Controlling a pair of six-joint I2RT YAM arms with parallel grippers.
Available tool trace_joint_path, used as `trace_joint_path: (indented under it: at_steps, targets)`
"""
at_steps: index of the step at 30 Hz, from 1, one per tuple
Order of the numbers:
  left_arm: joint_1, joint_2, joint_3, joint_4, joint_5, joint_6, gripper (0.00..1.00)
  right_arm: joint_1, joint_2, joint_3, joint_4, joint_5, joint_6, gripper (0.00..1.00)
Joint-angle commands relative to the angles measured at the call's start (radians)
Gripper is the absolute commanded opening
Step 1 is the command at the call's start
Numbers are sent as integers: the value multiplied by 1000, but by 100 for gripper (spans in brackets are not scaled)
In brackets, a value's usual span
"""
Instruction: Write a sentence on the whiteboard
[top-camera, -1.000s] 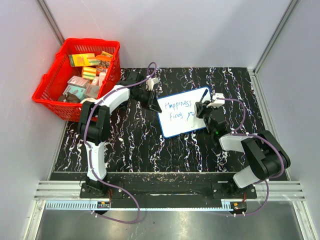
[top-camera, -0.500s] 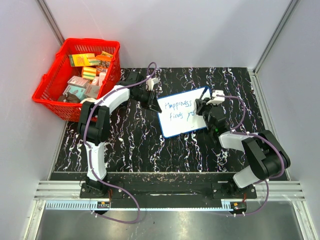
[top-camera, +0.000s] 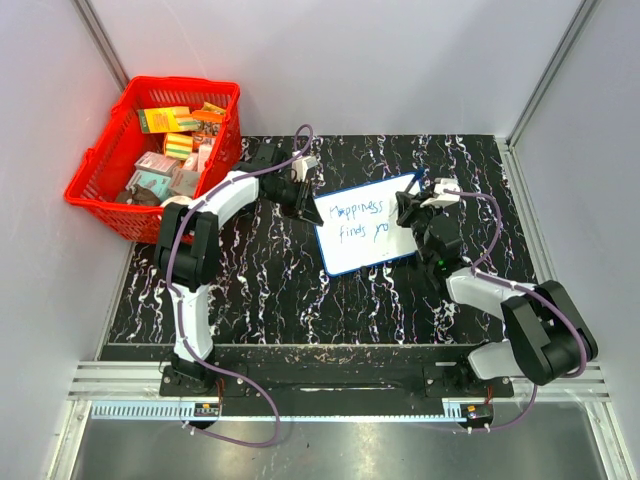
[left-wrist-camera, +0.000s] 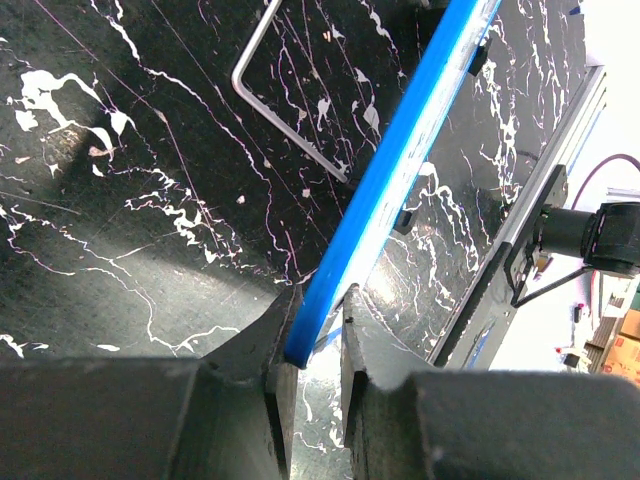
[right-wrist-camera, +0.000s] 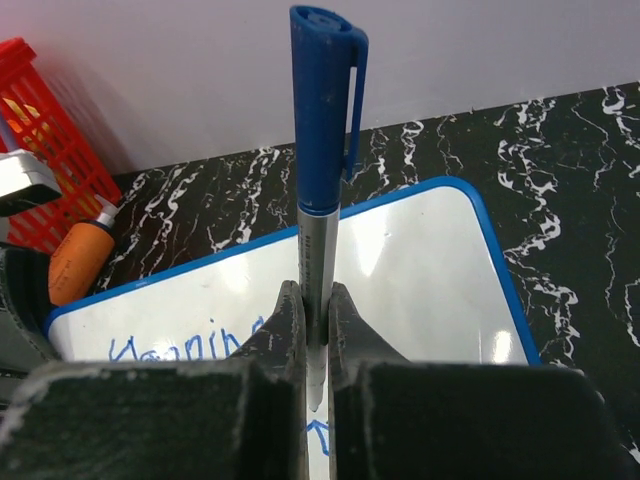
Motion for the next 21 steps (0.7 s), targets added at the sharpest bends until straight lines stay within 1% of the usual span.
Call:
trace_joint_path:
  at_steps: [1,12,21]
  targets:
    - [-1,25,-46,48,-363,155,0,-1,15,28,-49,64,-13,0]
    - [-1,25,-50,54,-358,155,0,-1,79,39,-39,62,-7,0]
    - [-1,25,-53,54,-358,157,0,-1,70,39,-14,79,-4,0]
